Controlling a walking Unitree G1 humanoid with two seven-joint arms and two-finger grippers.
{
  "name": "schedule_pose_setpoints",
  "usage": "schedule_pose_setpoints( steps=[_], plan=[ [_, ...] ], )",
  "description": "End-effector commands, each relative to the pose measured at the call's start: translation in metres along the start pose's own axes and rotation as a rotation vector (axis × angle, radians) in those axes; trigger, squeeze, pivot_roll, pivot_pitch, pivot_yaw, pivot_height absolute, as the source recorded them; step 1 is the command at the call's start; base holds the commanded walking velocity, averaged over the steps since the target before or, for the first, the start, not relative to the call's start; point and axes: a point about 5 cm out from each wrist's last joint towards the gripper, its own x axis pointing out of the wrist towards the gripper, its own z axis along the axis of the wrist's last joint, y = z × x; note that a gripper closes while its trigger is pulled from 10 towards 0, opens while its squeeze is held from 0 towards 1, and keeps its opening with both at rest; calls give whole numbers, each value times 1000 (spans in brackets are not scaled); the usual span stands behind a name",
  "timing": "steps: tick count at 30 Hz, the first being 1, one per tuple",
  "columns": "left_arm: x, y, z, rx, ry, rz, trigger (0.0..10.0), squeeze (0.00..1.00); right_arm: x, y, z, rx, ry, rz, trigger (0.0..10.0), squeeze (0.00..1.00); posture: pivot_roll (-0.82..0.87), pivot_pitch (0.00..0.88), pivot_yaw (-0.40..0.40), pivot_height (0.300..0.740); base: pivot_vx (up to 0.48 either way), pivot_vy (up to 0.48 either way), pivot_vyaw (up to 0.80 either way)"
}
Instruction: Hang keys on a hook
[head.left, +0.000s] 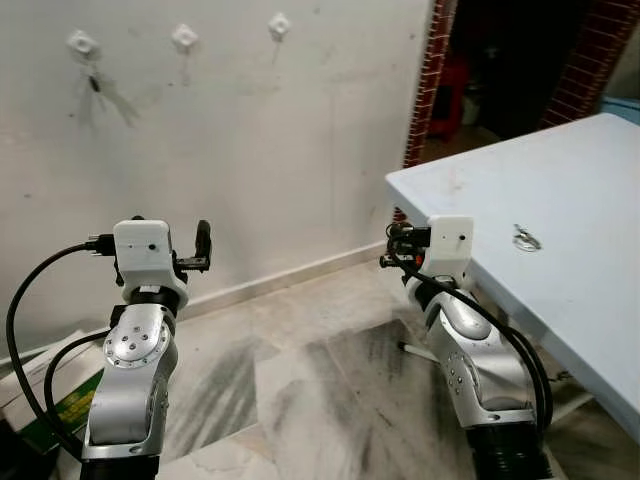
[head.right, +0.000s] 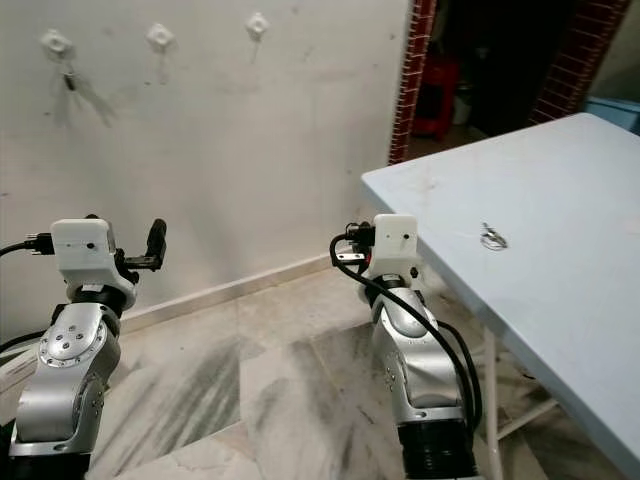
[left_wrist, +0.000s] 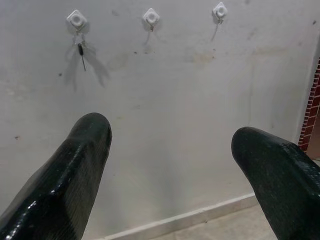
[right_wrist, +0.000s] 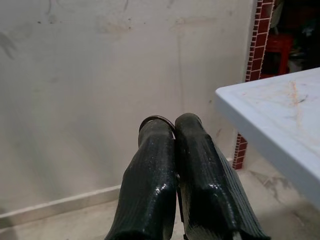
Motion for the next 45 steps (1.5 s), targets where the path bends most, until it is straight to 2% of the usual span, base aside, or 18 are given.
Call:
schedule_pose_setpoints(
  steps=[1, 4, 11, 23, 33, 45],
  plan=[
    [0, -8, 0, -41, 1, -48, 10000, 0, 2, -3, 6, -10, -24, -2, 10000, 0, 31, 0, 35, 740, 0, 0, 0],
    [0, -8, 1, -23, -4, -52, 10000, 0, 2, 0, 8, -10, -34, 12, 10000, 0, 29, 0, 32, 740, 0, 0, 308],
    [-3, -14, -1, -58, 1, -102, 10000, 0, 1, 3, 6, -20, -27, 25, 10000, 0, 27, 0, 31, 740, 0, 0, 800],
    [-1, -9, -7, -55, 39, -47, 10000, 0, 2, 1, 2, -23, -17, 21, 10000, 0, 30, 0, 30, 740, 0, 0, 800],
    [-2, -14, -6, -78, 37, -95, 10000, 0, 3, 1, 2, -22, -17, 19, 10000, 0, 28, 0, 32, 740, 0, 0, 773],
    [-3, -16, -5, -101, 27, -124, 10000, 0, 2, -1, 2, -12, -20, 7, 10000, 0, 25, 0, 37, 740, 0, 0, 43]
  ],
)
